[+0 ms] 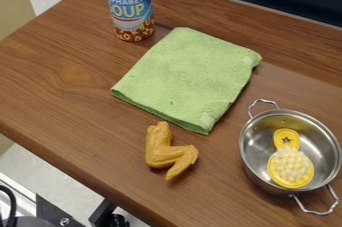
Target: Move the can to the bottom left corner of the table
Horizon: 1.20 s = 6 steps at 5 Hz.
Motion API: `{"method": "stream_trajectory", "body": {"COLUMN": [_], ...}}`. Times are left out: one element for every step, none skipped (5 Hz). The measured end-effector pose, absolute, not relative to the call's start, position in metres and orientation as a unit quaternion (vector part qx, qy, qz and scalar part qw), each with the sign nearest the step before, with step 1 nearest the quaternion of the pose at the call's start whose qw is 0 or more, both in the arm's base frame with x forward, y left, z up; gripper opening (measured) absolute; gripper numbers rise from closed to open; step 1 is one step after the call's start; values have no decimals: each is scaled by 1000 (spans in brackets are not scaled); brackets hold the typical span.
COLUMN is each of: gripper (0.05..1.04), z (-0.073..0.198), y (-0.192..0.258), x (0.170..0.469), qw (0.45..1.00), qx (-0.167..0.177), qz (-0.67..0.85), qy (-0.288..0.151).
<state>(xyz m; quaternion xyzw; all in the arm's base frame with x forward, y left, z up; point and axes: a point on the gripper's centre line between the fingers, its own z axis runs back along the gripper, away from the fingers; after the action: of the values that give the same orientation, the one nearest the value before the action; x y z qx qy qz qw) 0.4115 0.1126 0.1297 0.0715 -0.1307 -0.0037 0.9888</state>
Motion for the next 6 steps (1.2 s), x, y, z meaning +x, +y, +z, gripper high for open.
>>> {"method": "stream_trajectory", "body": {"gripper": [1000,1000,1000,1000,1000,1000], "z": [131,133,123,119,117,114], "y": [133,144,150,151,150,151], "x": [412,415,416,420,422,419], "qw": [986,982,984,984,983,985], "qx": [76,74,72,61,56,53], "qz": [-13,-17,-24,-26,-28,-16], "qy": [-148,-170,-162,-165,-171,-165]}}
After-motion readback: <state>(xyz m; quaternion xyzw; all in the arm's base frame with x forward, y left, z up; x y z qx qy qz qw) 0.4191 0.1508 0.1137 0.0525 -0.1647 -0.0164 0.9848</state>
